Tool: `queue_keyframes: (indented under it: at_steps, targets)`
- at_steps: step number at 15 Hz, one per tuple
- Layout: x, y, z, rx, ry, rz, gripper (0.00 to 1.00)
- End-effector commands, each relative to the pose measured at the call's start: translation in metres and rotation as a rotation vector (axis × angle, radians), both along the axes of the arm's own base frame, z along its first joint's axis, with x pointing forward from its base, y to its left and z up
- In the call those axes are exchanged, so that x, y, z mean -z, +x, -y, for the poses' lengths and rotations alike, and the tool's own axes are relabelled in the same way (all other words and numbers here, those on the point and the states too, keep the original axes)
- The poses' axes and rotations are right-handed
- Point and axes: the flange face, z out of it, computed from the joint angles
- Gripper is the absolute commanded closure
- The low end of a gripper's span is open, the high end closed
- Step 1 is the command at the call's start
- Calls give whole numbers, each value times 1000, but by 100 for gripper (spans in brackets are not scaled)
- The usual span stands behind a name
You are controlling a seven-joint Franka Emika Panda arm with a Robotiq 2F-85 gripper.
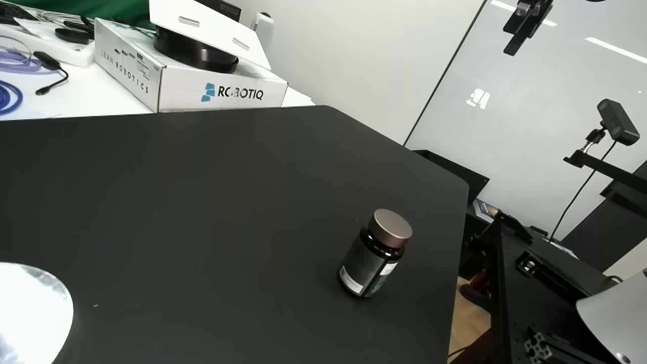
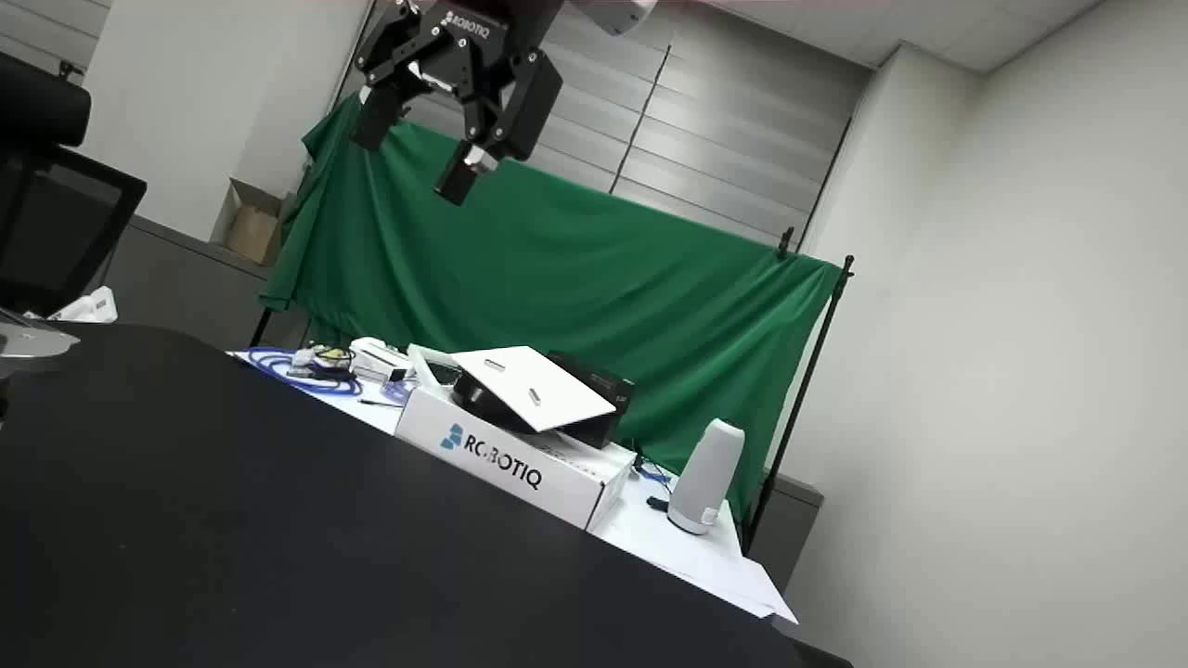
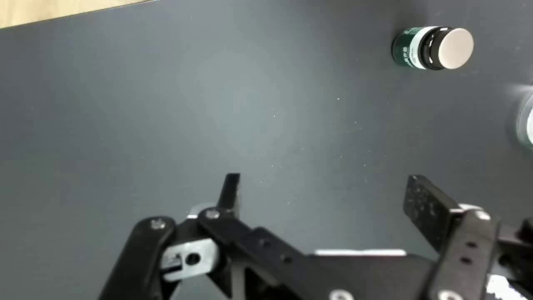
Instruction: Move the bottle to the right.
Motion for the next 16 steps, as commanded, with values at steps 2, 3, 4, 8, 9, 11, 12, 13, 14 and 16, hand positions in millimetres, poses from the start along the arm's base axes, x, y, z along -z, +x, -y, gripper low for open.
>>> queue_keyframes:
  at_steps: [2, 3, 4, 8, 9, 11, 12, 13, 14, 16]
  targets:
    - [0, 0, 0, 0, 0, 0, 0]
    - [0, 0, 0, 0, 0, 0, 0]
    - [0, 0, 0, 0, 0, 1, 0]
    - [0, 0, 0, 0, 0, 1, 0]
    - [0, 1, -8, -49, 1, 14, 0]
    - [7, 6, -30, -116, -14, 43, 0]
    - [13, 7, -44, -153, -17, 58, 0]
    - [19, 6, -59, -197, -20, 61, 0]
    - [29, 2, -77, -246, -28, 56, 0]
    - [53, -9, -112, -354, -49, 31, 0]
